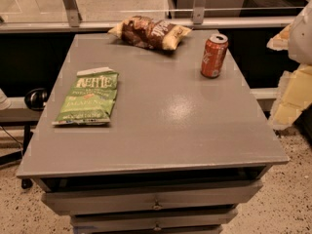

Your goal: Move coke can near green jalapeno chip bag

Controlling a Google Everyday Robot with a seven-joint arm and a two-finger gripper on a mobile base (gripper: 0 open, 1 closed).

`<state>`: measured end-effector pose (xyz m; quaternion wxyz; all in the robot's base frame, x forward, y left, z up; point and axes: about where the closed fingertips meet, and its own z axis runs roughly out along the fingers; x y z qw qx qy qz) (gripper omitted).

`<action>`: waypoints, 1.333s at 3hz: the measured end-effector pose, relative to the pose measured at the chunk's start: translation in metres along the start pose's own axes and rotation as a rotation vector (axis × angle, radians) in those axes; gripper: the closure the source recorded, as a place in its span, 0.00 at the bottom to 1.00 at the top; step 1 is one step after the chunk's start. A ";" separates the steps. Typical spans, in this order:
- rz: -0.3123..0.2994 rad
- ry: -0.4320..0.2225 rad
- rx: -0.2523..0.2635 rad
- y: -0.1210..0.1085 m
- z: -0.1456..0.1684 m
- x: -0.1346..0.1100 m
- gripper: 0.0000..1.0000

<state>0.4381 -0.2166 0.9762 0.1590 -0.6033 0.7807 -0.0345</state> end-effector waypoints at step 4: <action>0.082 -0.279 0.168 -0.093 0.037 -0.025 0.00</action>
Offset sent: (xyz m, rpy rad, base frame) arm 0.0482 -0.0002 -0.0022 0.1820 -0.1705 -0.0258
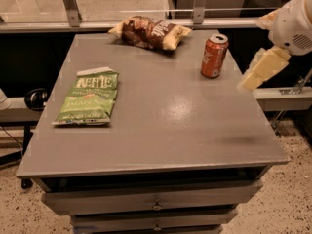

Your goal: Move coke can near green jalapeno chip bag

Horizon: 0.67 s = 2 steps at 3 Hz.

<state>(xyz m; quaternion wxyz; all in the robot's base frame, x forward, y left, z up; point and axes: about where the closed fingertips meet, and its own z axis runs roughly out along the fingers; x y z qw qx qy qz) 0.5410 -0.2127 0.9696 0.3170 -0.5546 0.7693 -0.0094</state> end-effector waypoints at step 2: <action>0.074 -0.166 -0.012 -0.050 0.068 -0.007 0.00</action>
Offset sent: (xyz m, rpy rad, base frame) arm 0.1205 0.0069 -0.0505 0.2641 -0.0554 -0.0038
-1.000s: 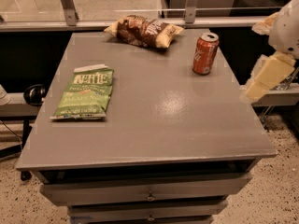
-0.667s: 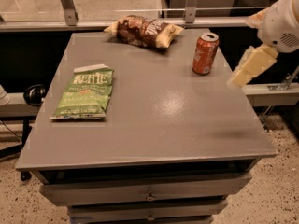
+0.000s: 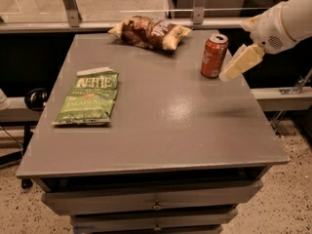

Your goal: Move coke can near green jalapeno chip bag

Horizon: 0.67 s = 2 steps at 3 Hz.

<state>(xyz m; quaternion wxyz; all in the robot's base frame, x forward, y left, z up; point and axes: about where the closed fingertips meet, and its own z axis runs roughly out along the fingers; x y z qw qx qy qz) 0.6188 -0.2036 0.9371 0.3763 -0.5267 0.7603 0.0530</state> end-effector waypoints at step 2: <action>0.060 -0.120 -0.010 -0.028 0.044 0.008 0.00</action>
Offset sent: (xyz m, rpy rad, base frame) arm 0.0663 0.0086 -0.0387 0.2332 -0.0217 0.0153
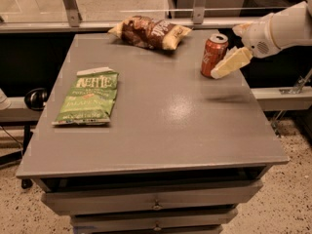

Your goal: Move coke can near green jalapeno chip bag

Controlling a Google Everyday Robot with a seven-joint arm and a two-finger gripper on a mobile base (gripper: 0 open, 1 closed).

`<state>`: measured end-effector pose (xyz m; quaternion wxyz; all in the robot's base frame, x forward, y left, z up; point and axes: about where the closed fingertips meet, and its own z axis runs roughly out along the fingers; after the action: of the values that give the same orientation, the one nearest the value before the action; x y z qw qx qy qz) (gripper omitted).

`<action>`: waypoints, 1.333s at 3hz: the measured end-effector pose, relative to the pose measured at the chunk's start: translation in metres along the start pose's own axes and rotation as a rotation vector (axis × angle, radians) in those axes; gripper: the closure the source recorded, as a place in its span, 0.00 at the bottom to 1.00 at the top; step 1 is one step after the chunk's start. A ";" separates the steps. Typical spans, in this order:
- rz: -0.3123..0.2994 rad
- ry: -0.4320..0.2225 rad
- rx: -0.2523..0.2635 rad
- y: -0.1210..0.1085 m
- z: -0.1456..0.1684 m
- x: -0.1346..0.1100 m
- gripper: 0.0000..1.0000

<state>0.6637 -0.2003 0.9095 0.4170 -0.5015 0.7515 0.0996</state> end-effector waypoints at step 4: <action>0.156 -0.282 -0.142 -0.012 0.043 -0.027 0.65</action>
Offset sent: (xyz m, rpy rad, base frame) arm 0.0402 0.0243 -0.0154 0.3277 0.0655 0.0518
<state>0.7000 -0.1633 0.9055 0.4727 -0.4509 0.7133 0.2540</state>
